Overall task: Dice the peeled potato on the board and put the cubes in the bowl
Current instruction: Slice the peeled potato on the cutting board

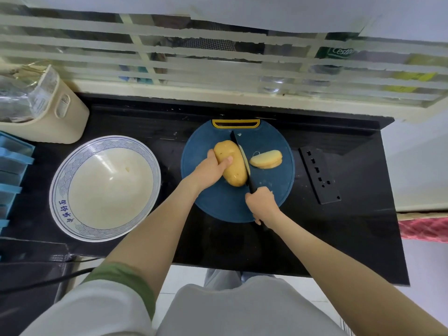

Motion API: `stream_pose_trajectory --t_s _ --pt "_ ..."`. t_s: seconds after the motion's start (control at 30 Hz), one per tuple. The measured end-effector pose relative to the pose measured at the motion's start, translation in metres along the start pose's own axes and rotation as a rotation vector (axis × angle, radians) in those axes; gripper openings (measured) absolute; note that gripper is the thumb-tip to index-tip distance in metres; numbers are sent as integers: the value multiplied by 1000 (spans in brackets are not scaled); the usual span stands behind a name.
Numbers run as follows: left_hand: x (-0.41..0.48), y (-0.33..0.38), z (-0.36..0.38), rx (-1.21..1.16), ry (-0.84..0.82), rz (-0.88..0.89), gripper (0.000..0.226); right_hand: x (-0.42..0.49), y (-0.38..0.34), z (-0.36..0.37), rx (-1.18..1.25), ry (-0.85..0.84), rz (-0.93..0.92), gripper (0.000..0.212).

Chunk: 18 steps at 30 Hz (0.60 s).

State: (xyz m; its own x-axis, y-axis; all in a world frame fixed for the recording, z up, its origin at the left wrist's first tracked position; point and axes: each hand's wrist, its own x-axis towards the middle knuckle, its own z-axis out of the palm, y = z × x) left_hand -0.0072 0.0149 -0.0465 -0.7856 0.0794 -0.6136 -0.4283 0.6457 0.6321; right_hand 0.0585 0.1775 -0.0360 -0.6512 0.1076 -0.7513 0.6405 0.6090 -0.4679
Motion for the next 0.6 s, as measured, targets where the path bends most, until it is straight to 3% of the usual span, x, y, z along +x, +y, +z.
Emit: stream_pose_trajectory --t_s 0.23,0.37,0.47,0.6 --pt "-7 -16 -4 -48 -37 32 65 11 -7 1 -9 64 -32 29" --pt "-8 -17 -7 -15 -3 15 67 8 -7 -9 -52 41 -63 27" --pt "-10 -14 -11 60 158 3 81 4 -2 -18 -165 80 -143 28" --pt "-24 16 -23 205 491 195 53 -9 6 -32 -365 224 -221 25"
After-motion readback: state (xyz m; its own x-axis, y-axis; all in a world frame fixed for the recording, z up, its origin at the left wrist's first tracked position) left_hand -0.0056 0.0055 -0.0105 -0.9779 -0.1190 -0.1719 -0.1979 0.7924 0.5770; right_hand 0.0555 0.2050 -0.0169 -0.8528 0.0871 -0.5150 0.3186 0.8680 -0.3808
